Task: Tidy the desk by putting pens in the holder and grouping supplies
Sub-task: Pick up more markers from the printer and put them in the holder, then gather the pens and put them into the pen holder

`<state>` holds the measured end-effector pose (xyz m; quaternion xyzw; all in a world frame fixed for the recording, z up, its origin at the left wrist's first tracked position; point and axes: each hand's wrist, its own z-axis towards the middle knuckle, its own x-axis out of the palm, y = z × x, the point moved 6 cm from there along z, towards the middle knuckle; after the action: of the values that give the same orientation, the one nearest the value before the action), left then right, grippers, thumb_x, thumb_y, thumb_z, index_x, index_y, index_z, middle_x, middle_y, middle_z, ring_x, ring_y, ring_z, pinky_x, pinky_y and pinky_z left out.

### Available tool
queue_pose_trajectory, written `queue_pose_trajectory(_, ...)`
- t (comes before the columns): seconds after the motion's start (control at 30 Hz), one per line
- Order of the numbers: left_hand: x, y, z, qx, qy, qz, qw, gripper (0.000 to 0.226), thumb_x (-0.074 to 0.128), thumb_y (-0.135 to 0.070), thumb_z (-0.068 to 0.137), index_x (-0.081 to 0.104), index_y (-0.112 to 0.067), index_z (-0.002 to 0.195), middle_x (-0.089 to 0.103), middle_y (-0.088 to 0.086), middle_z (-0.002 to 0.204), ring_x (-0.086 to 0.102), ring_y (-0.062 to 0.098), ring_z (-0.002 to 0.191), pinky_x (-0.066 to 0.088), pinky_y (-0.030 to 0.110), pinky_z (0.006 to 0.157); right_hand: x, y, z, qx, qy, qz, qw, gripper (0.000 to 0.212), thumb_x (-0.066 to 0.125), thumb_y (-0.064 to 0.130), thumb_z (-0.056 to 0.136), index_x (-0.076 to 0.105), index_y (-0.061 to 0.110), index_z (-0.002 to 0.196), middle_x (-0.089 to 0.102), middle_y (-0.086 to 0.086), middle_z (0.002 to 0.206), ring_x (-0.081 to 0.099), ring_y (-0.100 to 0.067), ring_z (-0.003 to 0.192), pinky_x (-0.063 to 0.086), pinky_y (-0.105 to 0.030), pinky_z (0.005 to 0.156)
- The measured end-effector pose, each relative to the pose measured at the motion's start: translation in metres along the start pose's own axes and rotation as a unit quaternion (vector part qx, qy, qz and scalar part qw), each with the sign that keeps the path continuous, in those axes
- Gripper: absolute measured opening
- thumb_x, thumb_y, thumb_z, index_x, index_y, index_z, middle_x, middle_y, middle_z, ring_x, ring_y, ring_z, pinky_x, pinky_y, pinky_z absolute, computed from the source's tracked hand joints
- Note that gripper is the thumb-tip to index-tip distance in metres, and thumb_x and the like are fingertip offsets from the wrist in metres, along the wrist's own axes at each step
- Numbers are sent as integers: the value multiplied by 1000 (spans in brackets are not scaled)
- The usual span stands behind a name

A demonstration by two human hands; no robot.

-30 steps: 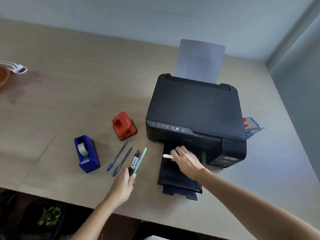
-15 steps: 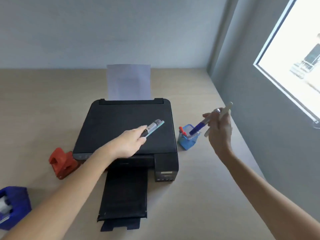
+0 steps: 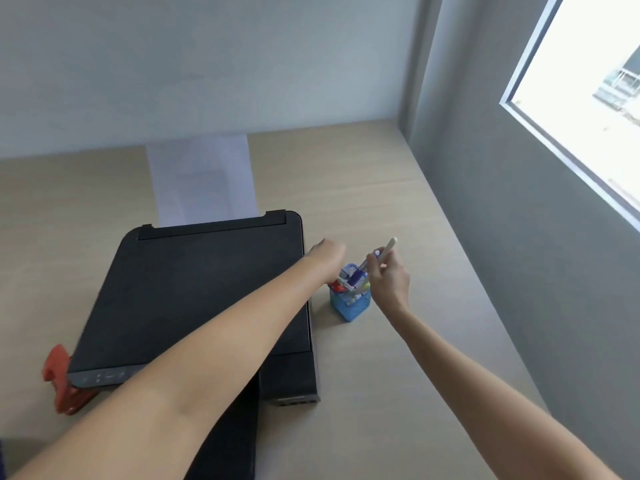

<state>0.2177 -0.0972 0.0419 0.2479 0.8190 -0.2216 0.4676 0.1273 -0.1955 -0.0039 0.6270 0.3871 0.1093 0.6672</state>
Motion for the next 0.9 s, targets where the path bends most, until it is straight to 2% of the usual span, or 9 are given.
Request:
queue_pose_trajectory(0.13,4,-14,17,30,-26,20,999,19,55,-2,89,63,3,105,66,21,110,64,38,105,53,40,85,9,-16,10,-23,19,-39,999,18,55,30,90,64,15,91,68,-7,92,65,-23,86,49,-22,68)
queue_pose_trajectory(0.2,11,-18,19,45,-18,42,998,21,53,-3,90,61,0,109,63,21,114,62,38,106,50,40,86,12,-22,9,-34,35,-66,997,19,55,27,91,69,16,95,64,-8,101,62,-23,93,44,-15,70)
queue_pose_trajectory(0.3,21,-18,19,59,17,54,997,20,56,-2,87,62,-12,103,60,17,104,59,33,92,44,33,74,15,-33,7,-35,50,-100,993,23,52,22,94,71,14,105,59,-11,117,53,-27,110,39,-26,86)
queue_pose_trajectory(0.4,20,-9,20,64,27,9,998,33,61,-3,83,56,-7,116,60,14,111,60,32,102,42,32,71,10,-35,2,-34,57,-109,992,31,45,23,97,64,11,120,55,-13,128,50,-27,120,38,-30,97)
queue_pose_trajectory(0.47,10,-1,15,67,15,-26,997,43,66,-10,82,50,-4,121,55,17,125,58,34,108,49,36,78,2,-28,-3,-43,41,-100,993,35,40,25,99,60,12,125,55,-12,131,51,-25,122,38,-31,100)
queue_pose_trajectory(0.57,-21,19,-14,90,-35,-103,990,54,64,-21,88,46,-7,137,49,16,136,54,30,118,47,37,97,-11,3,-12,-73,-2,-76,994,34,37,26,100,60,13,123,57,-8,125,57,-23,109,38,-26,88)
queue_pose_trajectory(0.7,-62,74,-88,107,-146,-258,949,45,63,-23,90,54,-10,132,61,6,120,63,16,97,45,20,85,4,77,-32,-145,-4,-58,988,27,41,25,98,63,16,111,59,-5,110,56,-18,91,38,-26,78)
queue_pose_trajectory(0.83,-57,173,-163,32,-214,-384,897,30,64,-24,90,65,-15,119,67,-3,100,65,12,87,48,16,75,71,149,-75,-180,81,-45,979,23,43,30,95,65,22,96,61,-1,92,54,-18,81,40,-27,72)
queue_pose_trajectory(0.9,-42,223,-195,-17,-237,-419,876,22,63,-17,90,67,-10,111,68,2,90,65,14,78,47,19,67,110,176,-105,-201,126,-36,971,19,47,28,94,65,22,93,63,0,84,54,-15,73,39,-11,63)
